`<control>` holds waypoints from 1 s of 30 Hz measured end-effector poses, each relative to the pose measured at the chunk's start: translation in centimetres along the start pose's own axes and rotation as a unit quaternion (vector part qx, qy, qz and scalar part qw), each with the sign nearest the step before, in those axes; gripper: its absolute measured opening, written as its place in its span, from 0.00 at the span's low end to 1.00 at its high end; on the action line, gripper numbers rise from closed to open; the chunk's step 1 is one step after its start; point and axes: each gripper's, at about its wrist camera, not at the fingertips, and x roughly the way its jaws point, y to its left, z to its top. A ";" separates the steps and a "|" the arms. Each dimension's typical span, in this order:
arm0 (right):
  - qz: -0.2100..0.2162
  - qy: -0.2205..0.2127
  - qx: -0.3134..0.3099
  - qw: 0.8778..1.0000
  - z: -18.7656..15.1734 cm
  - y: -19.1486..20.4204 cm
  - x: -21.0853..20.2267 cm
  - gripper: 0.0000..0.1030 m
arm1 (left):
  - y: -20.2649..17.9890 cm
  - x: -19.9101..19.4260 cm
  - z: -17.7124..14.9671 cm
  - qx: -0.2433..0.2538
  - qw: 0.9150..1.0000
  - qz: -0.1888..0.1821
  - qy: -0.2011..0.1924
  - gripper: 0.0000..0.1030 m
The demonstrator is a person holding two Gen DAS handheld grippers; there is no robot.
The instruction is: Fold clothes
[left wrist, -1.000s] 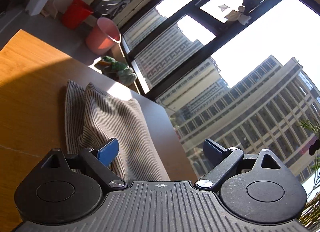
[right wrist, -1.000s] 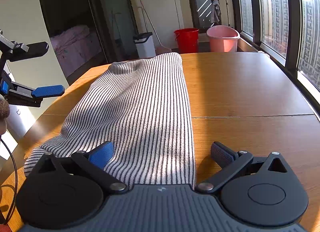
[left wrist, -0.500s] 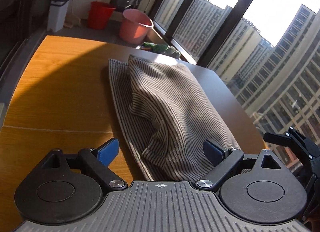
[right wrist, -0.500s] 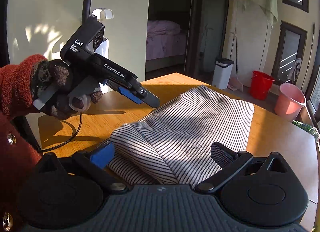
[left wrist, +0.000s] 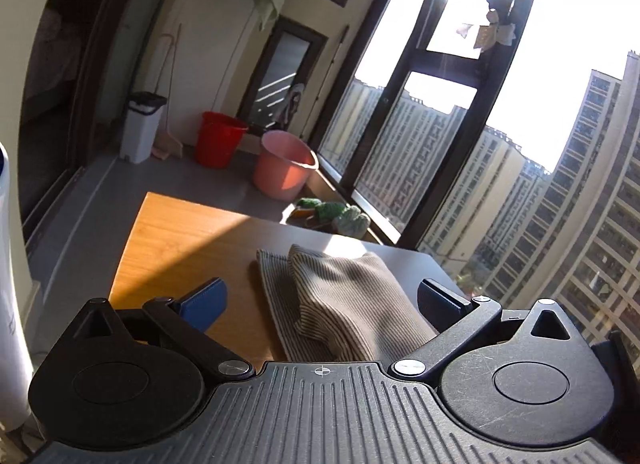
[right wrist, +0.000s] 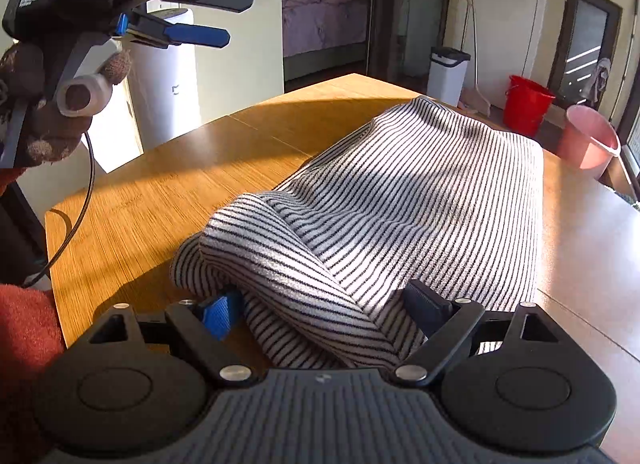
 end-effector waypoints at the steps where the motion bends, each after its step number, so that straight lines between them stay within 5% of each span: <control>1: 0.019 0.000 0.040 0.999 0.1 -1.1 -0.2 0.83 | -1.0 0.2 -0.5 0.046 0.999 -0.006 0.009 1.00; 4: 0.075 -0.002 0.155 0.985 0.5 -4.4 -0.6 0.82 | -4.0 1.0 -2.5 0.190 0.980 -0.027 0.042 1.00; 7: 0.097 -0.006 0.189 0.977 0.2 -5.7 -0.7 0.82 | -6.9 2.2 -5.4 0.310 0.947 -0.048 0.071 1.00; 14: 0.105 -0.008 0.198 0.975 0.3 -6.0 -0.4 0.82 | -10.4 5.8 -10.2 0.442 0.891 -0.062 0.082 1.00; 20: 0.100 -0.013 0.174 0.980 0.4 -5.7 -0.5 0.82 | -11.0 8.6 -10.7 0.444 0.890 -0.076 0.071 0.98; 22: 0.070 -0.016 0.140 0.988 0.6 -4.9 -1.4 0.82 | -11.4 8.6 -10.9 0.452 0.884 -0.094 0.071 0.77; 25: 0.016 -0.035 0.067 0.997 0.6 -3.3 -3.4 0.86 | -11.6 8.7 -11.1 0.448 0.883 -0.114 0.081 0.68; 30: -0.085 -0.069 -0.087 0.990 -0.3 0.0 -6.4 0.92 | -8.1 10.6 -7.8 0.267 0.936 -0.167 0.159 0.63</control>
